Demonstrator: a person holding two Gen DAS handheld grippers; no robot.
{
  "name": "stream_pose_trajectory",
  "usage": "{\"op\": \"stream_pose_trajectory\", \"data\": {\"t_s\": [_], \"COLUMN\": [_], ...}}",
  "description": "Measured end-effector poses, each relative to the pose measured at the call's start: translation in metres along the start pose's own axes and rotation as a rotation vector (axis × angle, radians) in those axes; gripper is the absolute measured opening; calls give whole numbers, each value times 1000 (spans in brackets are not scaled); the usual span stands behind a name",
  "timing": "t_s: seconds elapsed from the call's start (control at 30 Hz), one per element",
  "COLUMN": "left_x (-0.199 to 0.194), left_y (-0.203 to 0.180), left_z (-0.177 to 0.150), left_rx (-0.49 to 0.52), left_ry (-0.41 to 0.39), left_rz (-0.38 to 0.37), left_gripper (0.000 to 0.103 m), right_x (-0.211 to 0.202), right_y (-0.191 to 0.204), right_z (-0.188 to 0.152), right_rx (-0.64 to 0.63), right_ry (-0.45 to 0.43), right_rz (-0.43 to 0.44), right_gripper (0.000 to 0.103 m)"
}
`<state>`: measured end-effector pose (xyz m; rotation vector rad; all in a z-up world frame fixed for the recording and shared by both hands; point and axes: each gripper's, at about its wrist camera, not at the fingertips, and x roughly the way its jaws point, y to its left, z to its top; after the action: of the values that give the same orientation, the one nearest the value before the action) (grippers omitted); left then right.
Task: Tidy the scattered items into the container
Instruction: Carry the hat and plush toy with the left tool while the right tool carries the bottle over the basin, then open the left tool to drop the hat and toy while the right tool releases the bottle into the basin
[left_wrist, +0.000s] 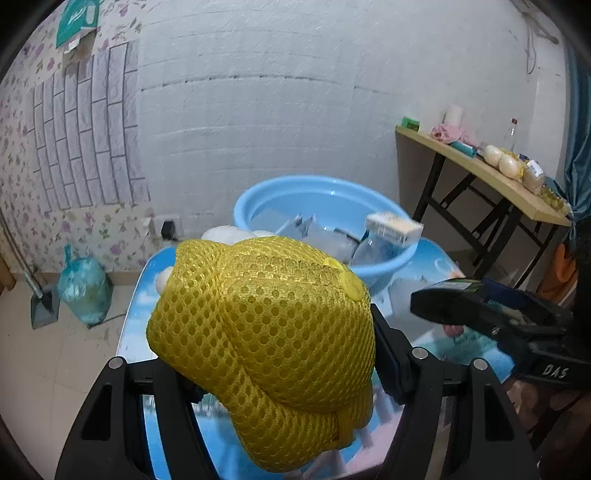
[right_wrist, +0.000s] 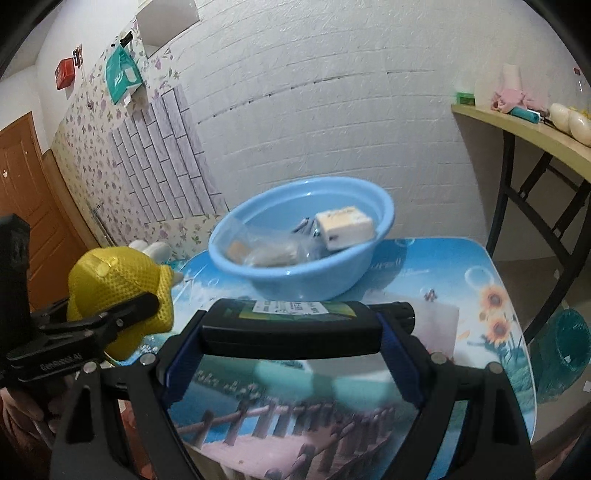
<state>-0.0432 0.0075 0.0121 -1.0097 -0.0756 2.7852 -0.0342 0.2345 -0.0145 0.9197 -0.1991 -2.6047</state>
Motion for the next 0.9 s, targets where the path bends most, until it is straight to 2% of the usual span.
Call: {"op": "stream_pose_trajectory", "data": {"t_s": [0.53,0.9], "left_x": [61,119], "left_y": [-4,-5], "left_z": [75,92], "left_rx": [84,105], "left_ry": [-28,30], "left_rz": [3,-36], "left_gripper": [69,71], "right_x": [45,95], "right_y": [-22,-32], "right_z": [51,78], "right_rx": [-48,-75], "right_ry": [-50,-30], "right_rz": [-4,11], "right_gripper": [89,89]}}
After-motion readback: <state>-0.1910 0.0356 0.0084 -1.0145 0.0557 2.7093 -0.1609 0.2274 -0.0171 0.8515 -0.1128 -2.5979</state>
